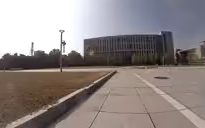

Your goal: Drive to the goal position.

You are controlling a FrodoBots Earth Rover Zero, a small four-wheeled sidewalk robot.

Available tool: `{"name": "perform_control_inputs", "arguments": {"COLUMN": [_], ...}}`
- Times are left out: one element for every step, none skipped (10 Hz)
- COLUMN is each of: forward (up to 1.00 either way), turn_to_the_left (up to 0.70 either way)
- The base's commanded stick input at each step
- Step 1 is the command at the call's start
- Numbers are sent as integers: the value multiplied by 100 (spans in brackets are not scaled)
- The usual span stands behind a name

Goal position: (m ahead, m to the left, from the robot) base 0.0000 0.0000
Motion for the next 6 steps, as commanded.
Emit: {"name": "perform_control_inputs", "arguments": {"forward": [4, 4, 4, 3, 1, 4], "turn_to_the_left": [0, 0, 0, 0, 0, 0]}}
